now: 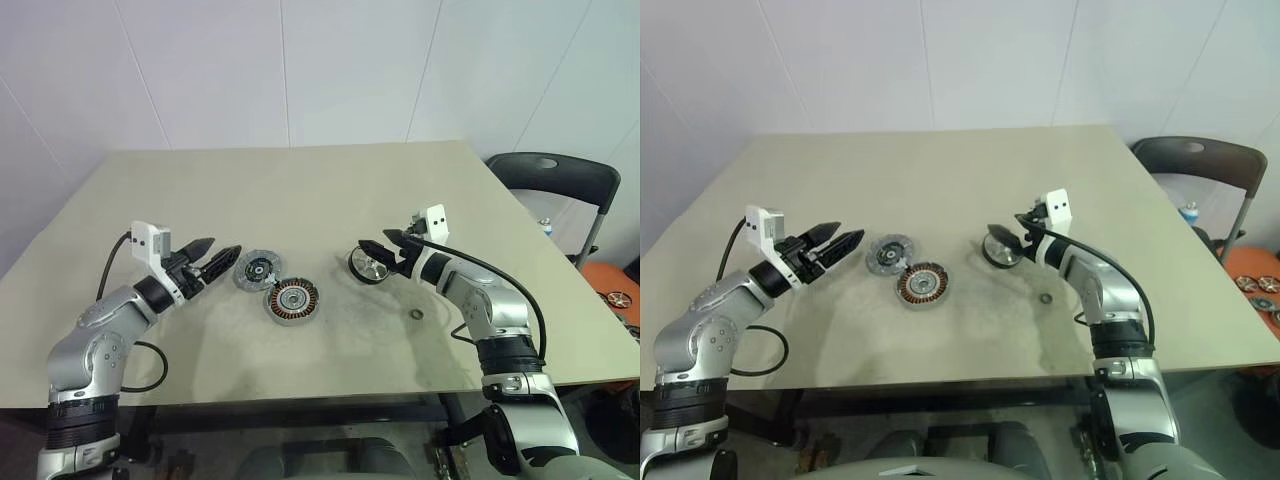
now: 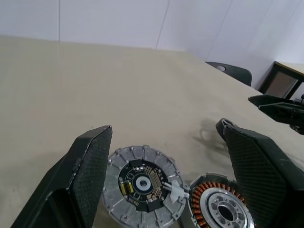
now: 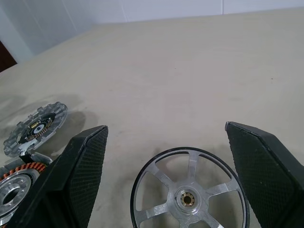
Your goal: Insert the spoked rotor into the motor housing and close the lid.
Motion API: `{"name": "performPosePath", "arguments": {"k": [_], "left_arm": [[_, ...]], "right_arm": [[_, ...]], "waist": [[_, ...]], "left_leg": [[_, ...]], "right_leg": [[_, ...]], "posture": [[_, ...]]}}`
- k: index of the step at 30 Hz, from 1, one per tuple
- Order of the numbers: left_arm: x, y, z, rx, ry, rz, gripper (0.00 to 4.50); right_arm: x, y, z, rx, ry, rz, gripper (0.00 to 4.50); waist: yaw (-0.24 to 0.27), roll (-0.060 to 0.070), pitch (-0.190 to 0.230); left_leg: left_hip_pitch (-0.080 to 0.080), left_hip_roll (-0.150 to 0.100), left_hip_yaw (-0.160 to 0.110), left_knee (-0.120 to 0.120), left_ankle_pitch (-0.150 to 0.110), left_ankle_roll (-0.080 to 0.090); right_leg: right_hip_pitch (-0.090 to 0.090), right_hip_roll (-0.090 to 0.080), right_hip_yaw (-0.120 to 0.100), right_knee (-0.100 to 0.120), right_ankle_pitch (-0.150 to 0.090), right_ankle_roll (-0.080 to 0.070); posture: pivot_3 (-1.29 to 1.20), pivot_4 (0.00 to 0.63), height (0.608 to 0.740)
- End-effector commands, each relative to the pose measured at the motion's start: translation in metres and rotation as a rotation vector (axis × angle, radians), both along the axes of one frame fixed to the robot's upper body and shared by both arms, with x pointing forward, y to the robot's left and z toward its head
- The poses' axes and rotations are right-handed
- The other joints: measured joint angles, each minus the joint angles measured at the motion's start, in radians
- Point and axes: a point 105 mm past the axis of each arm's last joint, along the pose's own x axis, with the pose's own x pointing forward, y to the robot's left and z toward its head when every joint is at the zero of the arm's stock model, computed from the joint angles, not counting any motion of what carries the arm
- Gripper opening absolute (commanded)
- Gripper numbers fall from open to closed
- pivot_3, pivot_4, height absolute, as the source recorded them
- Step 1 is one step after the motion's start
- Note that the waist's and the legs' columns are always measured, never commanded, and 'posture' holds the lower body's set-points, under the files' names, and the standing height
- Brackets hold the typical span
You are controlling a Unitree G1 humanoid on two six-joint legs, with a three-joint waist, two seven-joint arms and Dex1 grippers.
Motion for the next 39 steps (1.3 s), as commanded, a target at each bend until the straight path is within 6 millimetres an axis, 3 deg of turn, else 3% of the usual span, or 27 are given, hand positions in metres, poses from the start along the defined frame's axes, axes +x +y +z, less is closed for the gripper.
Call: {"name": "performPosePath", "arguments": {"k": [1,13,17,20,23,27,29,34,39], "left_arm": [[0.002,0.001,0.013,0.016,-0.053,-0.003,3.99],[0.002,0.000,0.012,0.022,-0.052,-0.008,3.99],[-0.001,-0.002,0.014,0.020,-0.058,-0.013,3.99],[-0.005,-0.005,0.014,0.020,-0.056,-0.026,3.99],[-0.006,-0.007,0.011,0.016,-0.046,-0.029,3.99],[-0.008,-0.008,0.004,0.008,-0.026,-0.032,3.99],[-0.008,-0.009,0.001,0.007,-0.016,-0.038,3.99],[-0.001,-0.017,0.002,-0.001,-0.011,-0.070,3.99],[0.006,-0.025,0.004,-0.001,-0.015,-0.105,3.99]], "right_arm": [[0.000,0.003,0.017,0.002,-0.059,0.025,4.11],[-0.003,0.006,0.016,-0.006,-0.050,0.057,4.11],[-0.017,0.022,0.023,-0.035,-0.063,0.193,4.11],[-0.026,0.022,0.029,-0.051,-0.068,0.259,4.11],[-0.039,0.011,0.022,-0.093,-0.030,0.310,4.11],[-0.047,-0.037,0.008,-0.145,0.042,0.200,4.11],[-0.054,-0.051,0.001,-0.154,0.068,0.160,4.11],[-0.076,-0.040,-0.009,-0.140,0.098,0.185,4.11],[-0.086,-0.063,-0.035,-0.172,0.170,0.081,4.11]], "waist": [[0.000,0.000,0.000],[0.000,0.000,0.000],[0.000,0.000,0.000],[0.001,0.000,0.000],[0.007,0.000,0.000],[0.007,0.000,0.000],[0.007,0.000,0.000],[0.001,0.000,0.000],[0.007,-0.001,0.001]], "left_leg": [[0.000,0.000,0.000,0.000,0.000,0.000],[0.000,0.000,0.000,0.000,0.000,0.000],[0.000,0.000,0.000,0.000,0.000,0.000],[0.000,0.000,0.000,0.000,0.000,0.000],[0.000,0.000,0.000,0.000,0.000,0.000],[0.001,0.000,-0.002,0.000,0.000,0.000],[0.001,0.000,-0.002,0.000,0.000,0.001],[0.004,0.001,0.000,0.000,-0.001,0.001],[0.008,0.001,-0.001,0.000,-0.001,0.001]], "right_leg": [[0.000,0.000,0.000,0.000,0.000,0.000],[0.000,0.000,0.000,0.000,0.000,0.000],[0.000,0.000,0.000,0.000,0.000,0.000],[0.000,0.000,0.000,0.000,0.000,0.000],[0.000,0.000,0.000,-0.001,0.000,0.000],[0.004,-0.001,-0.002,-0.004,-0.001,-0.001],[0.005,-0.001,-0.002,-0.006,-0.002,-0.002],[0.007,0.001,-0.001,-0.007,-0.002,-0.002],[0.013,0.001,-0.002,-0.009,-0.004,0.000]], "posture": [[0.00,0.000,0.740],[0.00,0.000,0.740],[0.00,0.000,0.740],[0.00,0.000,0.740],[0.00,0.000,0.740],[0.00,0.000,0.740],[0.00,0.000,0.740],[0.00,0.000,0.740],[0.00,0.000,0.740]]}}
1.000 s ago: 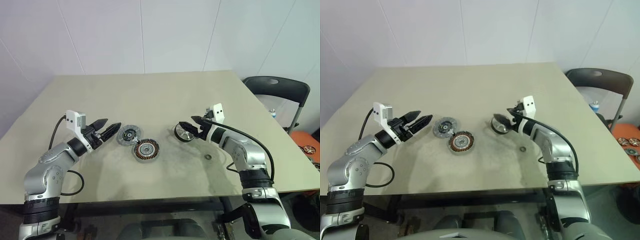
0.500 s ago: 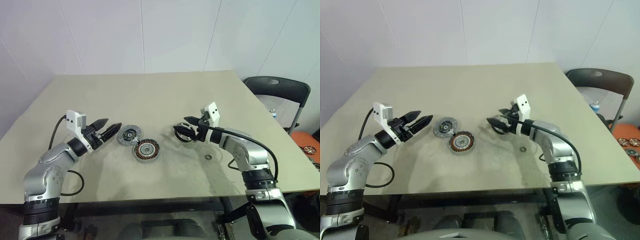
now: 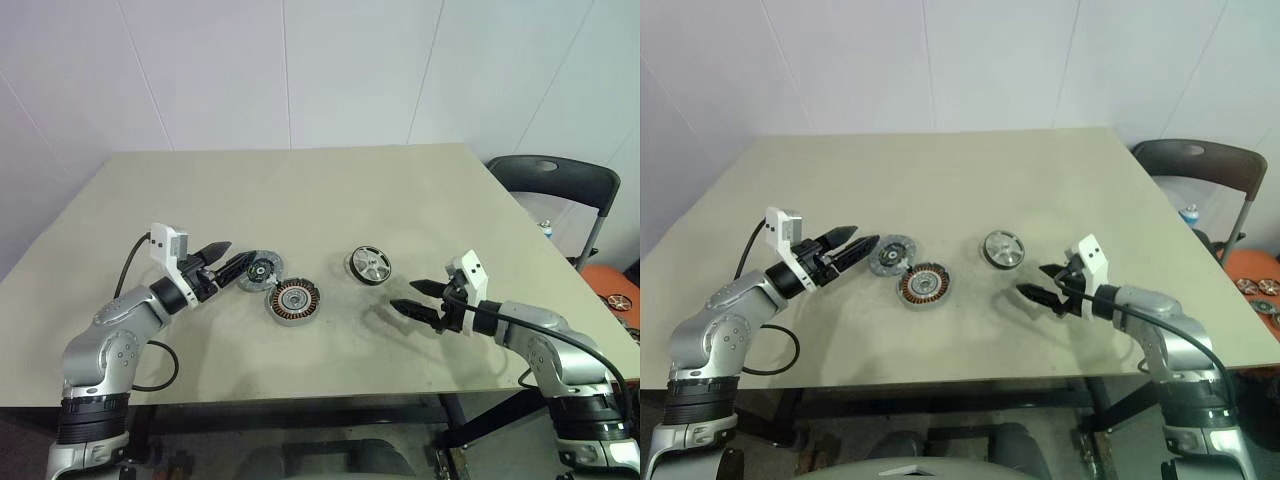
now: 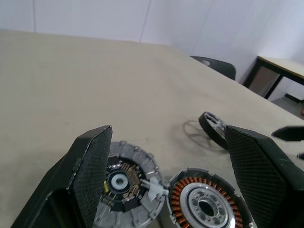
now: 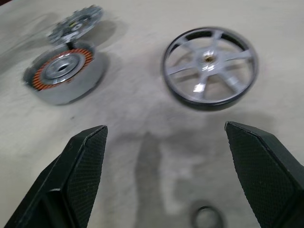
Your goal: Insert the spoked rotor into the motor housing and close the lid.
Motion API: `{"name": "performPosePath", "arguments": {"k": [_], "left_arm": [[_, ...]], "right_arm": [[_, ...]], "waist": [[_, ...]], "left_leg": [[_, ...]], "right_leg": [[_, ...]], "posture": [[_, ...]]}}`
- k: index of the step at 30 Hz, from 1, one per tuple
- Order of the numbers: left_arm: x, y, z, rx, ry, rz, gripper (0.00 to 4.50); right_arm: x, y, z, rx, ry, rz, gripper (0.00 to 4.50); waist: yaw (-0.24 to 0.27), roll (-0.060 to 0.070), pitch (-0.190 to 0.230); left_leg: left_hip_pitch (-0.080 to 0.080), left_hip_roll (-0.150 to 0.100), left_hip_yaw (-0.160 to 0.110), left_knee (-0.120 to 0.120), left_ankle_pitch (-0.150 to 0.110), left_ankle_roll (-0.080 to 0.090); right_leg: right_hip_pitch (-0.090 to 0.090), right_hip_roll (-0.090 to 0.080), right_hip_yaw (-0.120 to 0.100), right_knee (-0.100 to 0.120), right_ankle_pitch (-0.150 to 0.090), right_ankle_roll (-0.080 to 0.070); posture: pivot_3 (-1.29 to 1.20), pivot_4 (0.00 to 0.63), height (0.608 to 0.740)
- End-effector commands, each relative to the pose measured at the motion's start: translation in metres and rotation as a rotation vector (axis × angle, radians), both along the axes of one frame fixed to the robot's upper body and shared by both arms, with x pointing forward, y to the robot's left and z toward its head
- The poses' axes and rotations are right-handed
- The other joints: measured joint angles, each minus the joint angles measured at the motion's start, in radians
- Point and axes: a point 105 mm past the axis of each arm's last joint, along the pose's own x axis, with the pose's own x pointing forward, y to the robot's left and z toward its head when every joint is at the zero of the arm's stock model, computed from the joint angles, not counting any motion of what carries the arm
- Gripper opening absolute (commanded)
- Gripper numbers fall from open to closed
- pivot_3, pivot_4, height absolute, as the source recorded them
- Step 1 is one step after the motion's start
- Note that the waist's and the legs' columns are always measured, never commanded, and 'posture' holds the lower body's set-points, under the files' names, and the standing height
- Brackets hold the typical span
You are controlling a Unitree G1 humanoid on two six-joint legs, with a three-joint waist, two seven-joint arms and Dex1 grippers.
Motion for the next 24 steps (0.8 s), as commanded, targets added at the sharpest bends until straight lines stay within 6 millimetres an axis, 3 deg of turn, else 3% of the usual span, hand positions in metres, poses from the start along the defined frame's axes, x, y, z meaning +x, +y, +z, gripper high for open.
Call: {"name": "performPosePath", "arguments": {"k": [1,13,19,24], "left_arm": [[0.006,-0.002,0.010,0.006,-0.037,-0.019,3.99],[0.008,-0.005,0.009,0.011,-0.037,-0.043,3.99],[0.008,-0.005,0.006,0.005,-0.035,-0.035,3.99],[0.007,-0.006,0.004,-0.005,-0.037,-0.029,3.99]], "right_arm": [[-0.002,-0.014,-0.002,-0.026,-0.019,-0.056,4.11],[-0.006,-0.041,-0.021,-0.091,-0.007,-0.158,4.11],[-0.011,-0.043,-0.031,-0.106,0.020,-0.153,4.11],[-0.014,-0.028,-0.040,-0.107,0.030,-0.116,4.11]], "waist": [[0.001,0.000,0.000],[-0.001,-0.001,0.001],[0.000,-0.001,0.001],[-0.001,-0.002,0.001]], "left_leg": [[0.000,0.000,0.000,0.000,0.000,0.000],[0.001,0.000,0.001,0.000,-0.001,0.001],[0.002,0.000,0.001,0.000,-0.001,0.001],[0.006,0.000,0.001,-0.001,-0.001,0.002]], "right_leg": [[0.000,0.000,0.000,0.000,0.000,0.000],[0.001,0.000,0.001,-0.001,0.000,0.000],[0.002,0.000,0.001,-0.001,0.000,0.000],[0.007,0.000,0.001,-0.003,-0.001,0.001]], "posture": [[0.00,0.000,0.740],[0.00,0.000,0.740],[0.00,0.000,0.740],[0.00,0.000,0.740]]}}
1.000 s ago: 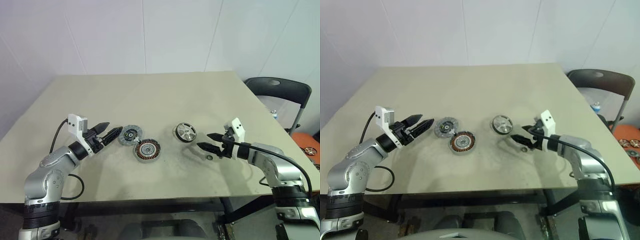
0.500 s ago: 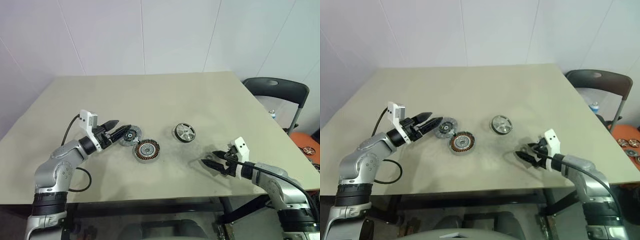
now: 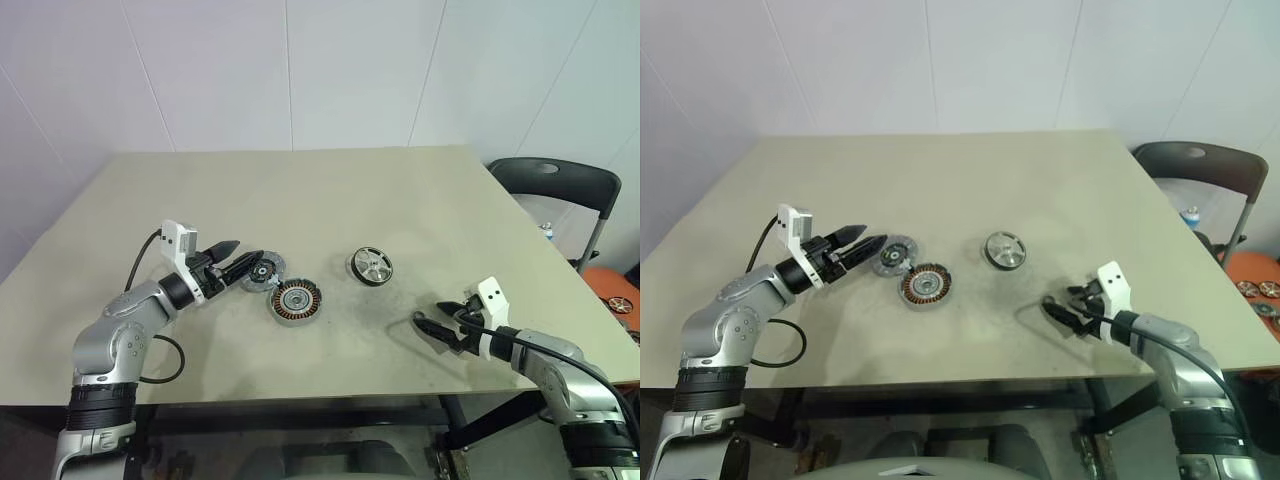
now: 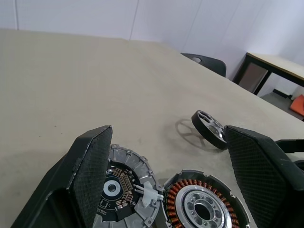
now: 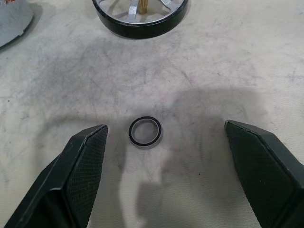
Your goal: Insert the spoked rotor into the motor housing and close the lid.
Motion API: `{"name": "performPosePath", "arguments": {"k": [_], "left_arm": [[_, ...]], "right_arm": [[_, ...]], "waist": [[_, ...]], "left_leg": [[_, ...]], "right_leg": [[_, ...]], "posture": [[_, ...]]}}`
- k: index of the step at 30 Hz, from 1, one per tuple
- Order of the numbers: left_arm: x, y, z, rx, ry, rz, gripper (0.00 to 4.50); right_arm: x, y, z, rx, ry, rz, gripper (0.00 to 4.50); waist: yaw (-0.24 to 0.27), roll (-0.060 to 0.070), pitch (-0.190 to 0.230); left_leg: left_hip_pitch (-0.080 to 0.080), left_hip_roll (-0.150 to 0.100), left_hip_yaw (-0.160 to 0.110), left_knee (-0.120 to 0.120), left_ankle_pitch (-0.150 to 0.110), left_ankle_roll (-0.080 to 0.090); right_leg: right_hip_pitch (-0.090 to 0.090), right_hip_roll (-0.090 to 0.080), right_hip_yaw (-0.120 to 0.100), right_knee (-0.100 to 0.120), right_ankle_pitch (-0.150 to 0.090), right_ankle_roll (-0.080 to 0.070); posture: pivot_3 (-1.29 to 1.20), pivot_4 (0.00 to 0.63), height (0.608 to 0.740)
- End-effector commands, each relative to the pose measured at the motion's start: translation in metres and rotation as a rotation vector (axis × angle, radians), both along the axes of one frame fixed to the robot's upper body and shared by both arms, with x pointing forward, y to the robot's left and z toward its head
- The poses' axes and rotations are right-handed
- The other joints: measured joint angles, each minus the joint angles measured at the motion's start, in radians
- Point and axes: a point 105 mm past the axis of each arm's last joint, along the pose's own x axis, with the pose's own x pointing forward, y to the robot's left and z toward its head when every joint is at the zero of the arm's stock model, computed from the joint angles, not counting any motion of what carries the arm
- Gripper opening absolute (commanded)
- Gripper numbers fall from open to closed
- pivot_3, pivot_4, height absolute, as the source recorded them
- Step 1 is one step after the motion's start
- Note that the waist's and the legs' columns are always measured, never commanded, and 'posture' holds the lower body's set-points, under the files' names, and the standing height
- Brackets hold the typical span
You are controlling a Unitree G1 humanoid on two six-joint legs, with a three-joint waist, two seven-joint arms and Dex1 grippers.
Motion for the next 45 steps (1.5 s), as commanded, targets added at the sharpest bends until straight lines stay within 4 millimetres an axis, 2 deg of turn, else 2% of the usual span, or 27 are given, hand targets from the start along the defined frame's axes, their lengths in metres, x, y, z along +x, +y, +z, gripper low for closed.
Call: {"name": "performPosePath", "arguments": {"k": [1,7,14,22,25,27,32,45], "left_arm": [[0.001,-0.001,0.009,-0.004,-0.047,0.004,3.99],[0.001,-0.002,0.007,-0.015,-0.049,0.017,3.99],[0.002,-0.003,0.007,-0.022,-0.052,0.029,3.99],[0.002,-0.004,0.009,-0.026,-0.057,0.039,3.99],[0.001,-0.003,0.010,-0.026,-0.059,0.042,3.99],[0.001,-0.002,0.009,-0.023,-0.058,0.045,3.99],[0.001,-0.002,0.008,-0.018,-0.053,0.045,3.99],[-0.003,0.002,0.007,-0.006,-0.049,0.060,3.99]], "right_arm": [[-0.004,0.010,-0.008,-0.004,0.020,0.033,4.11],[-0.009,0.030,-0.016,-0.048,0.015,0.116,4.11],[-0.006,0.039,-0.025,-0.111,-0.018,0.141,4.11],[0.006,0.027,-0.036,-0.216,-0.062,0.093,4.11],[0.006,0.024,-0.038,-0.199,-0.046,0.074,4.11],[0.005,0.021,-0.041,-0.188,-0.030,0.060,4.11],[0.002,0.018,-0.046,-0.194,-0.005,0.073,4.11],[-0.003,0.037,-0.045,-0.034,0.120,0.094,4.11]], "waist": [[0.000,-0.001,0.000],[-0.003,-0.002,0.000],[-0.010,-0.007,-0.001],[-0.020,-0.011,-0.001],[-0.031,-0.011,0.000],[-0.034,-0.011,0.001],[-0.034,-0.014,0.002],[-0.035,-0.016,0.005]], "left_leg": [[0.000,0.000,0.000,0.000,0.000,0.000],[0.001,0.001,0.000,0.000,0.000,0.000],[0.001,0.003,0.000,0.000,0.000,0.000],[0.006,0.005,-0.001,-0.001,0.000,0.000],[0.008,0.005,-0.001,-0.001,-0.001,-0.001],[0.017,0.004,0.000,-0.001,-0.001,-0.002],[0.017,0.004,-0.001,-0.002,-0.002,-0.004],[0.017,0.004,-0.002,-0.005,-0.004,-0.005]], "right_leg": [[0.000,0.000,0.000,0.000,0.000,0.000],[0.000,0.001,0.000,0.000,0.000,0.000],[0.001,0.002,0.000,0.000,0.000,0.000],[0.008,0.003,0.000,0.000,-0.001,0.000],[0.010,0.002,0.000,0.000,-0.001,0.000],[0.014,0.000,0.000,-0.001,-0.001,0.000],[0.017,-0.001,0.000,-0.004,-0.001,0.000],[0.018,-0.002,-0.001,-0.006,-0.001,0.000]], "posture": [[0.00,0.000,0.740],[0.00,0.000,0.740],[0.00,0.000,0.740],[0.00,0.000,0.740],[0.00,0.000,0.740],[0.00,0.000,0.740],[0.00,0.000,0.740],[0.00,0.000,0.740]]}}
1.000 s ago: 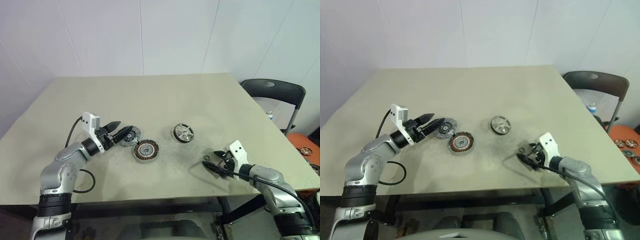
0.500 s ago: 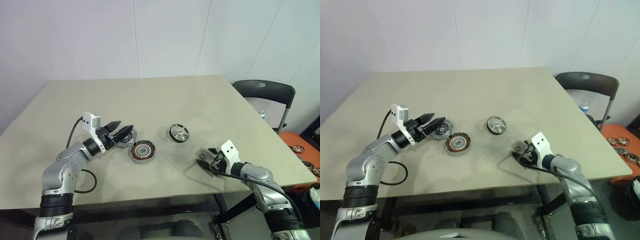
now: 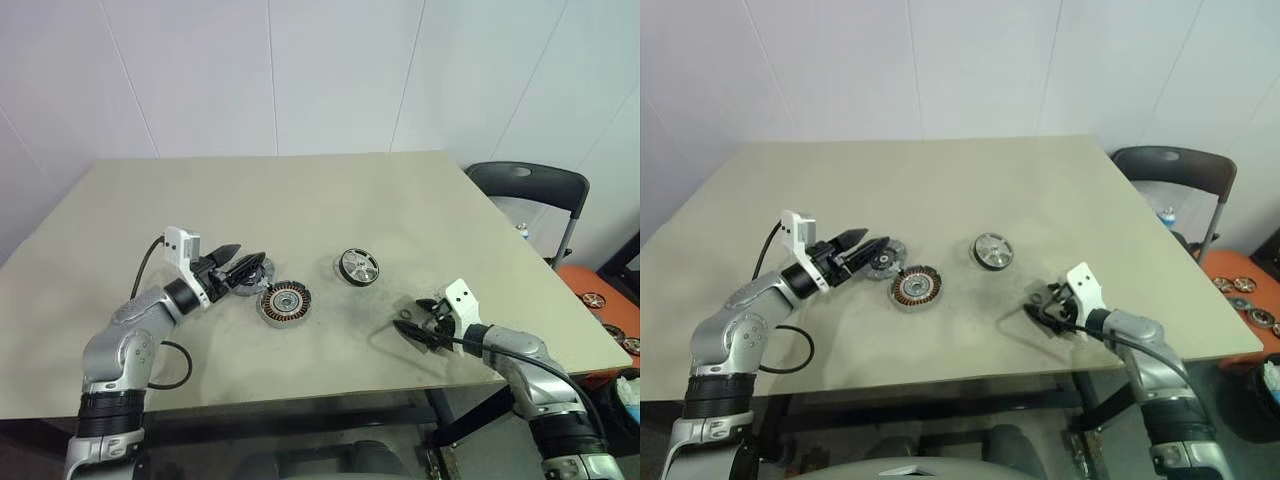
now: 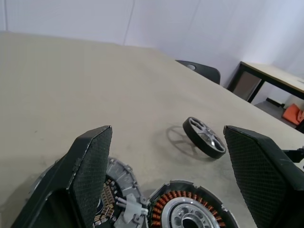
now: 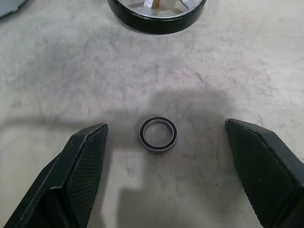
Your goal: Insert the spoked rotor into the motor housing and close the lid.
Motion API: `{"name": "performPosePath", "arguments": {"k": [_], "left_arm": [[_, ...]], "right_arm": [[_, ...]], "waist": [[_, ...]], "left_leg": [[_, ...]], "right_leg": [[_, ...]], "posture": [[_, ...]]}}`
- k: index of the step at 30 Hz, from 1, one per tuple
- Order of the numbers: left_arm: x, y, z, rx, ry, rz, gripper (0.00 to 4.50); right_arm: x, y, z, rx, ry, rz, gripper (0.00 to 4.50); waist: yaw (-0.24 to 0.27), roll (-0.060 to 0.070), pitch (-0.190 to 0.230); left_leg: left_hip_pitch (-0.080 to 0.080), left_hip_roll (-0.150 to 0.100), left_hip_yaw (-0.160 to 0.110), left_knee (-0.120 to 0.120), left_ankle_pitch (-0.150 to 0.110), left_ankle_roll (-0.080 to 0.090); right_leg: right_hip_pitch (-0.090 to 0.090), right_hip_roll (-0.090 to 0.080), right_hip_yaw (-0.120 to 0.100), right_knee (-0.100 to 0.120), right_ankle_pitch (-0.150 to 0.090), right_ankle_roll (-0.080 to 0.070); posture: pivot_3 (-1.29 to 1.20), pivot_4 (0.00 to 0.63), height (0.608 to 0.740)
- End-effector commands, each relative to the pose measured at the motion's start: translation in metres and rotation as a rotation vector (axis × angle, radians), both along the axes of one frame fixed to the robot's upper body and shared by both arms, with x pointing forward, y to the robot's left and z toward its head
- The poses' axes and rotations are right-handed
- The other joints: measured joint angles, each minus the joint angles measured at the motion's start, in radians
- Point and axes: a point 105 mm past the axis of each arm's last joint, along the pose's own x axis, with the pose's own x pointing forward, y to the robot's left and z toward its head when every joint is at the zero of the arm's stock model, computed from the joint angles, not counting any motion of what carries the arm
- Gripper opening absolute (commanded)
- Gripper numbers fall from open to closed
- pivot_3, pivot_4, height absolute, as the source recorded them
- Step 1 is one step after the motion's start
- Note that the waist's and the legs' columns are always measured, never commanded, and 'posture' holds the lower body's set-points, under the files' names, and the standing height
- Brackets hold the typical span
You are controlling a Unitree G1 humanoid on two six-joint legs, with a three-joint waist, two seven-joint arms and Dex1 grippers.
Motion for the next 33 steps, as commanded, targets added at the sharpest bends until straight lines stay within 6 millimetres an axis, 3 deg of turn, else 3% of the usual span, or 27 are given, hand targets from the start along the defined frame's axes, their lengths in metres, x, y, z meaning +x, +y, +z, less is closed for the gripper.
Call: {"name": "performPosePath", "arguments": {"k": [1,6,9,18,25,33], "left_arm": [[-0.002,0.003,0.016,0.018,-0.062,0.007,3.99],[-0.002,0.005,0.017,0.024,-0.063,0.021,3.99],[-0.001,0.006,0.018,0.025,-0.067,0.030,4.02],[0.001,0.006,0.018,0.025,-0.069,0.038,4.02],[0.000,0.007,0.018,0.026,-0.067,0.043,4.02],[-0.001,0.006,0.017,0.025,-0.065,0.044,4.02]], "right_arm": [[-0.014,0.009,-0.026,0.009,0.134,0.015,4.11],[-0.008,0.012,-0.021,-0.010,0.101,0.039,4.11],[-0.003,0.015,-0.015,0.001,0.073,0.040,3.58],[-0.004,0.015,-0.015,-0.021,0.080,0.056,0.73],[0.002,0.010,-0.016,-0.047,0.061,0.025,0.73],[0.002,0.021,-0.010,-0.026,0.051,0.077,0.68]], "waist": [[-0.001,-0.001,0.000],[-0.001,-0.003,0.001],[-0.003,-0.002,0.002],[-0.001,-0.004,0.000],[0.000,-0.002,0.001],[-0.001,-0.002,0.001]], "left_leg": [[0.000,0.000,0.000,0.000,0.000,0.000],[0.000,0.000,0.000,0.000,0.000,0.000],[-0.002,0.000,0.000,0.000,0.000,0.000],[-0.012,0.001,0.001,-0.002,0.000,0.002],[-0.015,0.001,0.001,0.001,0.000,0.001],[-0.015,0.001,0.001,0.000,0.000,0.002]], "right_leg": [[-0.001,0.000,0.000,0.000,0.000,0.000],[-0.002,0.000,0.000,-0.001,0.000,0.000],[-0.002,0.000,0.000,-0.002,0.000,0.000],[-0.018,0.001,-0.002,-0.001,0.001,0.000],[-0.019,0.000,-0.002,0.001,0.000,0.000],[-0.019,0.001,-0.003,0.001,0.000,0.000]], "posture": [[0.00,0.000,0.740],[0.00,0.000,0.740],[0.00,0.000,0.740],[0.00,0.000,0.740],[0.00,0.000,0.740],[0.00,0.000,0.740]]}}
